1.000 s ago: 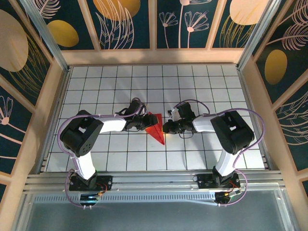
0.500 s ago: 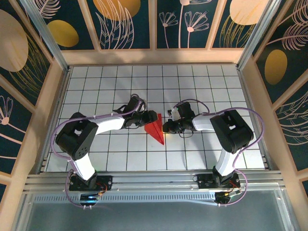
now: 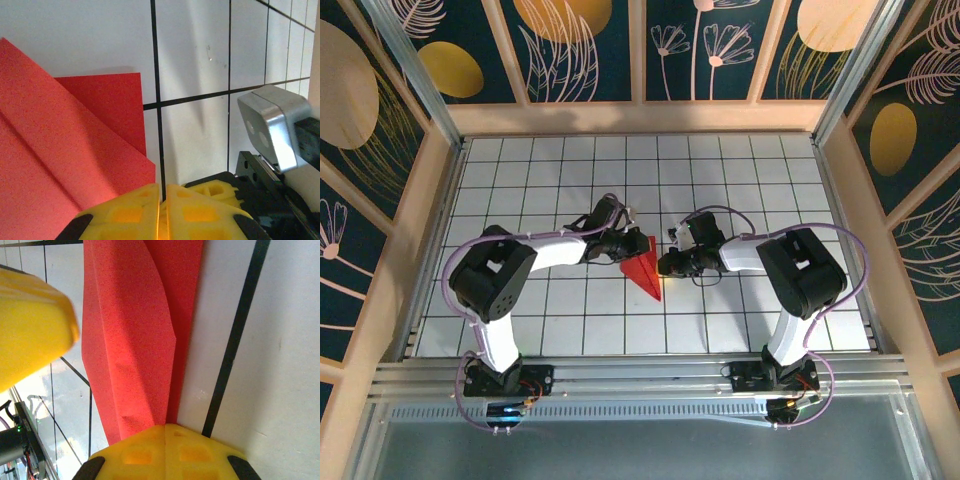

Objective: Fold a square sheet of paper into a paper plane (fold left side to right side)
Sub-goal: Fourth fold the wing at the center of the table.

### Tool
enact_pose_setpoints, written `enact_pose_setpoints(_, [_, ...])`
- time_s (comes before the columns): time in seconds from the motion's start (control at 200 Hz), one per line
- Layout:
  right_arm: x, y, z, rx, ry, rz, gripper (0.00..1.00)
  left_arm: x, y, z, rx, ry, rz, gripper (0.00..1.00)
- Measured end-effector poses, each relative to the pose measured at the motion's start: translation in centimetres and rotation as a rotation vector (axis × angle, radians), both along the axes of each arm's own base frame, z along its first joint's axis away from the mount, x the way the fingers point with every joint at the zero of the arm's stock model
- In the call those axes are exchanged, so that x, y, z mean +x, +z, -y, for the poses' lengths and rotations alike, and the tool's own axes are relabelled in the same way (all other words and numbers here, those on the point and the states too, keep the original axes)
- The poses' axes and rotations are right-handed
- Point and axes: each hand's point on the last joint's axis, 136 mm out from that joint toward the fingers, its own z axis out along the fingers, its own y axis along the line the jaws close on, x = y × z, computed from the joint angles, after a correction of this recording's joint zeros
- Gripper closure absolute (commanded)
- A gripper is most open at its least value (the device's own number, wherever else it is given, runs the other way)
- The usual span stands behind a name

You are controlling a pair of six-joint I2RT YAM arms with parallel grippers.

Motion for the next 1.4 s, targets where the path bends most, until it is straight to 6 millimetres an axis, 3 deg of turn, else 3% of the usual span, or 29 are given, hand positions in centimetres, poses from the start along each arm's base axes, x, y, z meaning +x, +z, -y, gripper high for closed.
enact_pose_setpoints(0.26, [0.0, 0.0, 0.0, -0.005, 0.0, -0.007, 1.0, -0.1, -1.6, -0.3, 0.033, -0.002, -0.02, 0.89])
enact_pose_setpoints(1.021, [0.0, -0.1, 0.0, -0.018, 0.003, -0.029, 1.0, -0.2, -3.6, -1.3, 0.091, 0.02, -0.019, 0.95])
enact_pose_setpoints(1.396, [0.3, 0.6, -0.3, -0.019, 0.004, -0.031, 0.77, -0.2, -3.6, -1.5, 0.086, 0.026, -0.001, 0.98])
